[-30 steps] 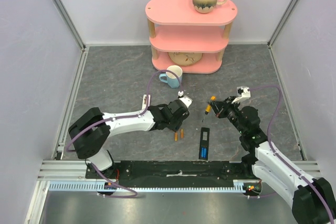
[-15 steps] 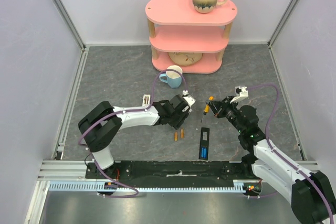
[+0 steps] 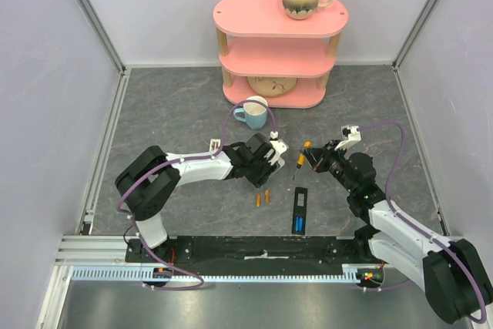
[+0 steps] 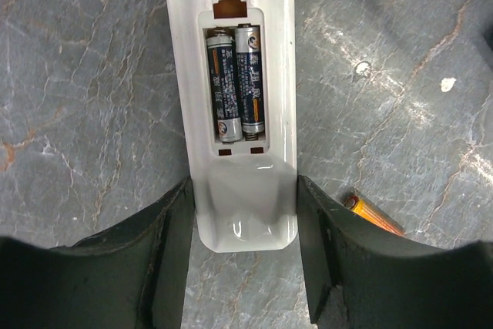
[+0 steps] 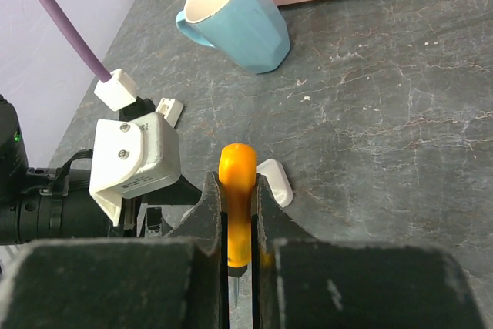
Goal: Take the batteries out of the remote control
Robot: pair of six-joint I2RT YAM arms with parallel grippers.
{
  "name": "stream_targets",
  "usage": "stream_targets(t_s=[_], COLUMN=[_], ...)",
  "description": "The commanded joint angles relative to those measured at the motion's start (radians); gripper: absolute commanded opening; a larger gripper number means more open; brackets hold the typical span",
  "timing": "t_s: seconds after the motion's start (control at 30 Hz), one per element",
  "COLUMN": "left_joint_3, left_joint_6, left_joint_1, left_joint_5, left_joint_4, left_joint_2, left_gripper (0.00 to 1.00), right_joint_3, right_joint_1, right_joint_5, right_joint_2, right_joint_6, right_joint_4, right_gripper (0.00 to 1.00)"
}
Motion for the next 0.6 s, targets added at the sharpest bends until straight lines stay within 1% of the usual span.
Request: stream_targets(t_s=[0.0,0.13,0.33,0.37,0.4,0.43,0.57], left_joint_3=[-0.007,-0.062,-0.074,-0.077,-0.083,-0.093,-0.096], left_joint_6=[0.133,0.165,0.164,0.140,0.136,0.129,0.107], left_joint_1=[-0.007,-0.012,-0.013,-0.013,-0.013,-0.013,-0.008], left_joint_5=[0.144,0.178,0.125,0.116,0.120,0.116,0.071], left_joint_4=[0.092,0.150,0.132,0.127,0.126,0.129,0.116], left_joint_2=[0.009,-0.046,-0.045,-0.046,-0.051,-0.055,-0.057], left_gripper=[0.46,0.50,0.58,0.62,0.70,0.86,0.88], right_joint_3=[0.017,0.027,0.045,0.048,0.056,0.059,0.077], right_joint_1=[0.000,-0.002,-0.002,0.000,-0.002,-0.002,0.000], right_joint_5=[-0.023,-0.040,-0.063,-0.063,-0.062,-0.063,-0.075], right_joint_2=[0.033,0.084,0.136,0.139,0.150,0.154,0.184], right_joint_6=[-0.001,0.008,0.010,0.010,0.005,0.004,0.005], right_joint_4=[0.099,0.139,0.179,0.184,0.184,0.188,0.219], right_gripper=[0.00,0.00,0.00,0.00,0.00,0.00,0.00])
